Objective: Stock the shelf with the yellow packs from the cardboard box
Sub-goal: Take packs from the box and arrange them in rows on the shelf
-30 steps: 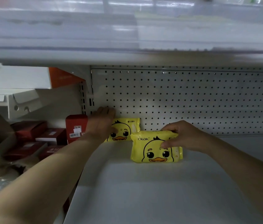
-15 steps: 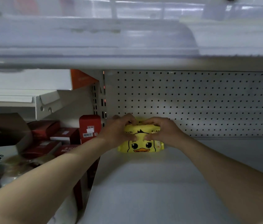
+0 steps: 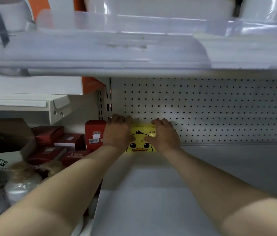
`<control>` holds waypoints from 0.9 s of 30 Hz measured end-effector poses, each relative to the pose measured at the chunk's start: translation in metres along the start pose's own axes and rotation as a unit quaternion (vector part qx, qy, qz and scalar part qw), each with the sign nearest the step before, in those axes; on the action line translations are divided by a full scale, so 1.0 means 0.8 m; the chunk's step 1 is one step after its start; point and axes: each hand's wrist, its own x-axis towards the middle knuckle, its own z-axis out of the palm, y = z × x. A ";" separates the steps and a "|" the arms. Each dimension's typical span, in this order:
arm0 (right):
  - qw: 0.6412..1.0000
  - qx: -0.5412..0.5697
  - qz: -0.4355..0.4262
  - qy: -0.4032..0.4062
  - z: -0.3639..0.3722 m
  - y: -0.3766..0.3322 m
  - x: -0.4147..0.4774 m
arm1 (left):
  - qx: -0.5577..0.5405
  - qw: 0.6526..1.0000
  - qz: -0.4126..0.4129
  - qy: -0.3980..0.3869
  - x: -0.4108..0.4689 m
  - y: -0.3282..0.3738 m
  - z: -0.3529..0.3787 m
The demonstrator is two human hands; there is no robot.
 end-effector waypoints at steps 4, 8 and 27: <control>1.000 0.001 0.024 -0.019 -0.035 0.006 -0.027 | -0.082 0.995 -0.049 -0.015 -0.016 0.014 -0.025; 0.997 0.020 0.061 -0.047 -0.084 0.013 -0.068 | -0.233 0.963 -0.111 -0.079 -0.043 0.036 -0.065; 0.960 -0.103 -0.056 -0.253 -0.270 -0.007 -0.390 | -0.133 0.950 -0.156 -0.237 -0.388 0.174 -0.263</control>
